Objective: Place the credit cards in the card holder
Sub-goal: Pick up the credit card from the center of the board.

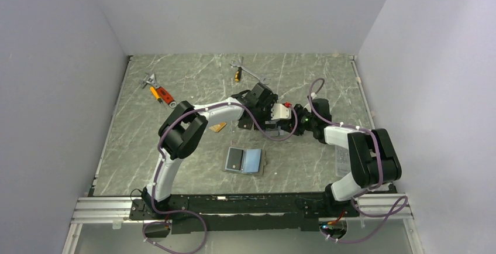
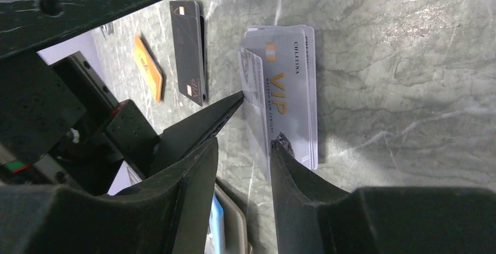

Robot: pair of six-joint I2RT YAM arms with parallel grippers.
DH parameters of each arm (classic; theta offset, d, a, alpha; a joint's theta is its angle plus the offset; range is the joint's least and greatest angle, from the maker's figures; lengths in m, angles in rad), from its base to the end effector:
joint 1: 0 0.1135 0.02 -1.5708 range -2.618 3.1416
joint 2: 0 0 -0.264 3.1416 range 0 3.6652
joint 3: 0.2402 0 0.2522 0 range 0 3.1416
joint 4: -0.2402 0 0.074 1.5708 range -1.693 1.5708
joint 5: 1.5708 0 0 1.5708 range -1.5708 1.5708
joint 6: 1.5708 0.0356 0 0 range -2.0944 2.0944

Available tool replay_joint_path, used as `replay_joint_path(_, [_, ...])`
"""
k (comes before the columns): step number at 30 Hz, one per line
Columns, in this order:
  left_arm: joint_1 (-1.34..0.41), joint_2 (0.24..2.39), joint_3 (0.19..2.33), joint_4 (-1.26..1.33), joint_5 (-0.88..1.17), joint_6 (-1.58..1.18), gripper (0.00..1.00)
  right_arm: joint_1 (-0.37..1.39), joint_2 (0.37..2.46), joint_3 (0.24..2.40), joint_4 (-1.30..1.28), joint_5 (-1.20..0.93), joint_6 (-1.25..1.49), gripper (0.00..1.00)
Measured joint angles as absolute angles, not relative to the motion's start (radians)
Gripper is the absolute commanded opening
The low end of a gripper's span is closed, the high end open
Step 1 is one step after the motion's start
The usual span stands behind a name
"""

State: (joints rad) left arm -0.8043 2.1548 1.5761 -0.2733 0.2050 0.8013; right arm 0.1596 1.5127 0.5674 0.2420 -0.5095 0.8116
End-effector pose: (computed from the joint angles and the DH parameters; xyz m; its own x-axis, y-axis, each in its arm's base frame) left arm 0.3243 -0.3473 0.1681 0.2101 0.7956 -0.5682 0.9303 0.0159 0.3664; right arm 0.2706 0.0611 0.1456 -0.8066 0.5116 -0.2962 0.1149 0.6271 0.7704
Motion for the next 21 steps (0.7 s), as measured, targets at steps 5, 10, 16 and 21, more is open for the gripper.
replay_joint_path(5, [-0.804,2.154,1.576,-0.273,0.205,0.801,0.94,0.160,1.600,0.577,0.275,-0.540,0.817,0.38])
replay_joint_path(10, [-0.804,2.154,1.575,-0.272,0.205,0.802,0.94,0.163,1.641,0.581,0.312,-0.568,0.831,0.32])
replay_joint_path(16, [-0.804,2.153,1.574,-0.271,0.206,0.803,0.94,0.175,1.651,0.587,0.323,-0.569,0.839,0.18])
replay_joint_path(21, [-0.797,2.153,1.575,-0.274,0.216,0.796,0.95,0.193,1.679,0.623,0.321,-0.570,0.839,0.15])
